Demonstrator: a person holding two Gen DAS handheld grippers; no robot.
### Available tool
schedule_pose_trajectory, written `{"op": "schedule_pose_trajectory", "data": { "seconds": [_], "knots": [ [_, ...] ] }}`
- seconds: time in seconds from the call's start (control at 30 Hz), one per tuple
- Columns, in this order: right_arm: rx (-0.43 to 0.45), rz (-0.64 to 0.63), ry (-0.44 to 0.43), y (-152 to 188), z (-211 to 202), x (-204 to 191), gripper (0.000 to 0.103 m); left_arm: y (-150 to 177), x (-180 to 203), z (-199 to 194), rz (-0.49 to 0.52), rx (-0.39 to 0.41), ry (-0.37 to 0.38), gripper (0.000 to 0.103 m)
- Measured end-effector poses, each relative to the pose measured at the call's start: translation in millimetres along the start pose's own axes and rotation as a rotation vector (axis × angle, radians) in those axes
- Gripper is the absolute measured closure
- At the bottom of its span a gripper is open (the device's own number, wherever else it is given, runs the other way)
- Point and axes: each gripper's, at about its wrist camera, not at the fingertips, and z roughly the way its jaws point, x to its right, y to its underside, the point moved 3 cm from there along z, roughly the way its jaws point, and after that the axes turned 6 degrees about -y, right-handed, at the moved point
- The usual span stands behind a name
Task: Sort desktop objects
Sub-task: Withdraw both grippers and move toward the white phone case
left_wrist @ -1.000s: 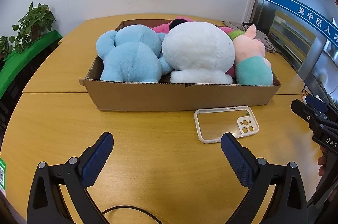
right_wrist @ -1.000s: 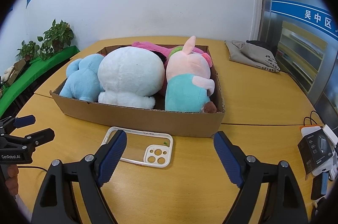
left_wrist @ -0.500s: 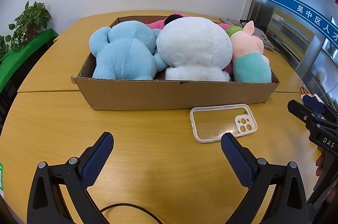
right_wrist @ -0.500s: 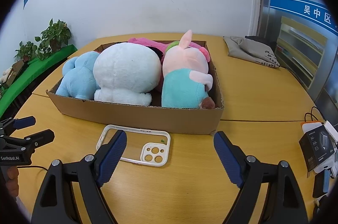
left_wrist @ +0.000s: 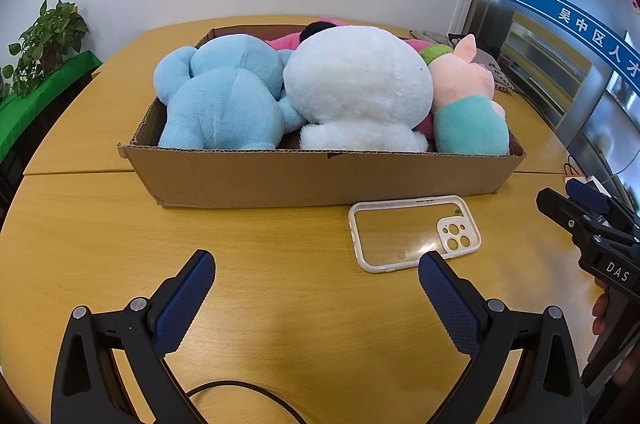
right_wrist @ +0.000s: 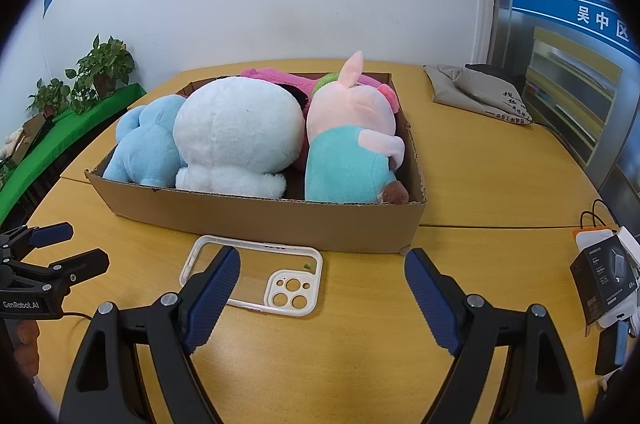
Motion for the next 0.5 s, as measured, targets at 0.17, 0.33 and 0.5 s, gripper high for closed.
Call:
{"op": "schedule_pose_trajectory", "data": {
  "seconds": [0.17,0.33,0.5],
  "knots": [
    [-0.008,0.005,-0.003,1.8,3.9,1.6,0.018,-0.7,1.2,5.5,-0.001,-0.011,0.002,0.0],
    [-0.025,0.011,-0.008,4.5,11.3,4.4,0.018,0.3,4.4,17.0,0.001,-0.041,0.017,0.0],
    [-0.078,0.02,-0.017,13.3,28.3,10.7,0.018,0.9,9.8,36.7,0.002,-0.09,0.039,0.006]
  ]
}}
